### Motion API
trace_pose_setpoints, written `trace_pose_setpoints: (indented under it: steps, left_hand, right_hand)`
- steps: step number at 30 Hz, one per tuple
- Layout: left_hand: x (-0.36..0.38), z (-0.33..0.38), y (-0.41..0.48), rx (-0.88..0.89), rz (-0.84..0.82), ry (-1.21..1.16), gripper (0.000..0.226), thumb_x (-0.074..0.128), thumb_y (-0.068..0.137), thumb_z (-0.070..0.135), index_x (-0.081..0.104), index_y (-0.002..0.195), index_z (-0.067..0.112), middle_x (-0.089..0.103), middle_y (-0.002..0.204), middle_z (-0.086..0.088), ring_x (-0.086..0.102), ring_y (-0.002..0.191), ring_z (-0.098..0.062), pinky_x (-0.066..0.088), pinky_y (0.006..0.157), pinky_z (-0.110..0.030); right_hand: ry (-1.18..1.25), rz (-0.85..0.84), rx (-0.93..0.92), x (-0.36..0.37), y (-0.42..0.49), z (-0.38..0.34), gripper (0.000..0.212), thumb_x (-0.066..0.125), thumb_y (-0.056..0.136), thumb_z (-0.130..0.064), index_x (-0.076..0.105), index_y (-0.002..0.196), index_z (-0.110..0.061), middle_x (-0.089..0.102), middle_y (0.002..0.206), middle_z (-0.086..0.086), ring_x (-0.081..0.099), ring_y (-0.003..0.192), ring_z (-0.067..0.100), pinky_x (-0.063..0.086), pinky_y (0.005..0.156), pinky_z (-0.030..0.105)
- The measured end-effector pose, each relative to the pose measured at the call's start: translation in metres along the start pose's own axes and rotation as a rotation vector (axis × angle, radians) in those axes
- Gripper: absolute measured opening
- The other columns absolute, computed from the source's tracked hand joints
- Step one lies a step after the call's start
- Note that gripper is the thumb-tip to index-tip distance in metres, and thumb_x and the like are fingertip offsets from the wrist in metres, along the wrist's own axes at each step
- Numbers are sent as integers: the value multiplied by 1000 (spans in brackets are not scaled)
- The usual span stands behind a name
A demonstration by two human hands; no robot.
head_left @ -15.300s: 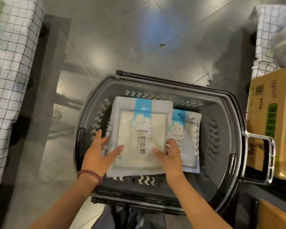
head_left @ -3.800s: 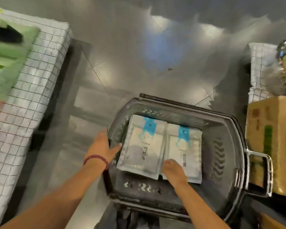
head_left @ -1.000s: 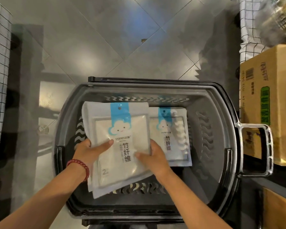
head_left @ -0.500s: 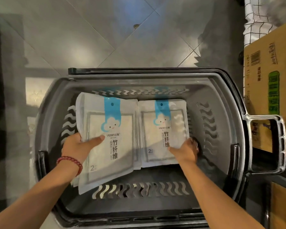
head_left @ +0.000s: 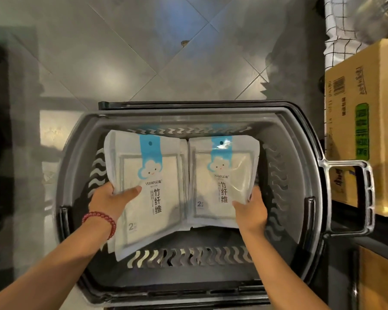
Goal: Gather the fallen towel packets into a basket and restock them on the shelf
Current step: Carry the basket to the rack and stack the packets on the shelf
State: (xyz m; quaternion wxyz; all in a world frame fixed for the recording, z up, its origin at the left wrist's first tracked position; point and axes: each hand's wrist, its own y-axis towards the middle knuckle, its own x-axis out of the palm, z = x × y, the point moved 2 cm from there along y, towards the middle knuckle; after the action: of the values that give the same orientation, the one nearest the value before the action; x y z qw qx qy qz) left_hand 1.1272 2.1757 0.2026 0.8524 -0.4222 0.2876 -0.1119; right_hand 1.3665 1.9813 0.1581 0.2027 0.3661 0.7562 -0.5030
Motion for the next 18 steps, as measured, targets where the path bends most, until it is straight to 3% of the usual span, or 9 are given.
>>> trace_pose_setpoints:
  steps: [2,4,7,13,18]
  left_hand:
    - [0,3,-4,-6,-12,4,19,74,77,19,58,84,25,64,82,6,61,78,-16,48,67,-34]
    - [1,5,-8,-4,-22,-9,18,74,77,19,57,83,24,64,81,6,61,78,-16,47,64,-32]
    - [1,9,-15,-13,-56,-42,17,74,77,21,58,85,22,66,83,2,63,81,-19,49,66,-33]
    - [6,12,-28,-116,-247,-213,45,72,61,44,66,101,23,74,90,-1,71,82,-21,54,72,-41]
    - [0,10,-22,-109,-242,-253,48,78,57,20,66,103,21,74,92,-1,71,84,-22,56,62,-37]
  right_hand:
    - [155,-91,-20,-9,-6,-2,52,66,80,2,51,128,-12,59,120,6,55,111,22,42,88,20]
    - [347,-238,-10,-17,-14,-5,52,66,79,8,53,126,-9,61,115,2,58,102,13,47,81,9]
    - [494,-433,-29,-23,-29,-13,49,67,78,10,55,119,-13,65,110,-4,62,101,8,53,80,15]
    - [443,-615,-123,15,-55,-48,44,68,79,4,54,102,-31,64,103,-16,61,94,-8,51,79,12]
    - [342,-683,-171,53,-61,-62,37,70,79,-8,52,97,-34,61,94,-20,56,83,-14,43,67,3]
